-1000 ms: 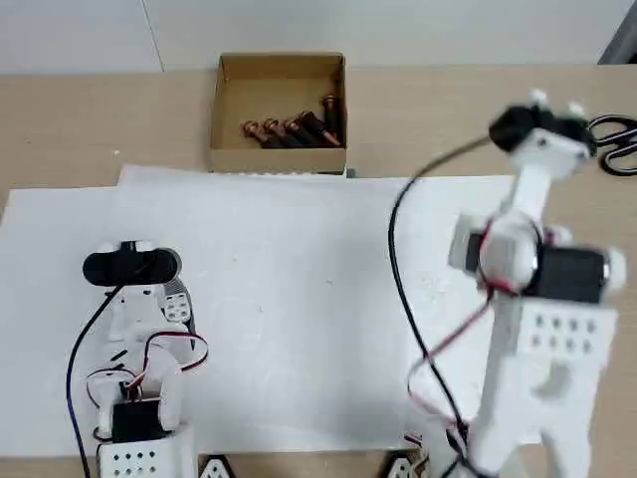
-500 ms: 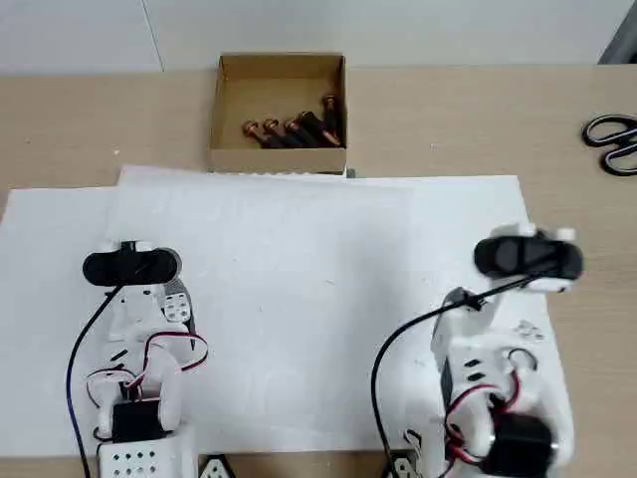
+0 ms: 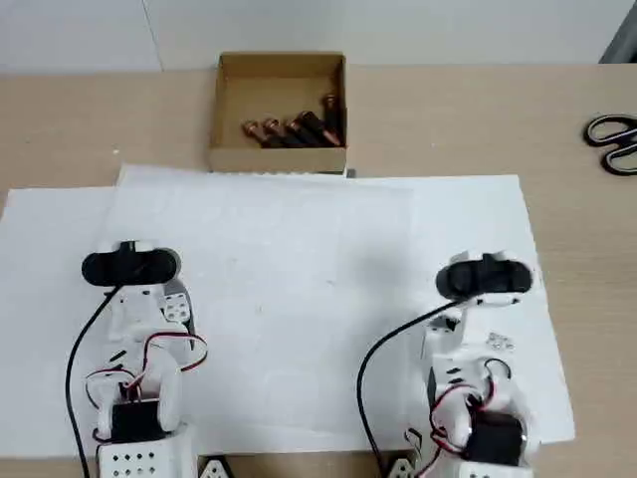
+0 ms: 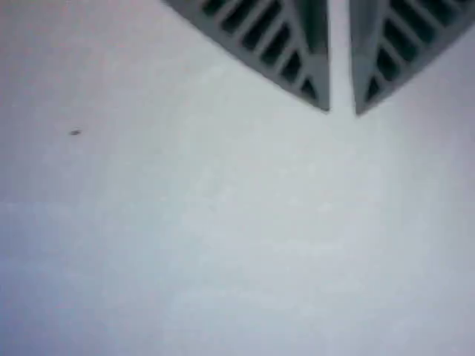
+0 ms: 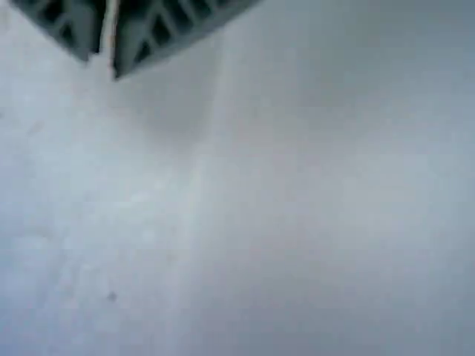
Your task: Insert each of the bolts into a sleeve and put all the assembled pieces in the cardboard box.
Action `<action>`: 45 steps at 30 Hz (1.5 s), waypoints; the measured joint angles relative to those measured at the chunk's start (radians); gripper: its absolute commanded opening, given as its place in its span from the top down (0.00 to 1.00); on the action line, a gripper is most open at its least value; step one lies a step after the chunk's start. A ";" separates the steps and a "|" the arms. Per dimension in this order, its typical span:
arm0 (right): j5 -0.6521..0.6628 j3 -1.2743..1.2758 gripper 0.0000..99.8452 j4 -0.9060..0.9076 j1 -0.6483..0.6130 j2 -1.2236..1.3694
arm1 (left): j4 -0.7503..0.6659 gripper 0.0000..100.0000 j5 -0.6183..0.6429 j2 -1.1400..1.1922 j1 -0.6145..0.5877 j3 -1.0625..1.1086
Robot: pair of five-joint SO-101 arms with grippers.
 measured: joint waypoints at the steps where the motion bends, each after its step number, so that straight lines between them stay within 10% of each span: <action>1: 0.000 0.028 1.00 -0.005 -0.002 0.000 | 0.000 0.99 0.000 0.000 0.000 0.000; 45: 0.000 0.133 1.00 -0.069 0.000 0.000 | 0.000 0.99 0.000 0.000 0.000 0.000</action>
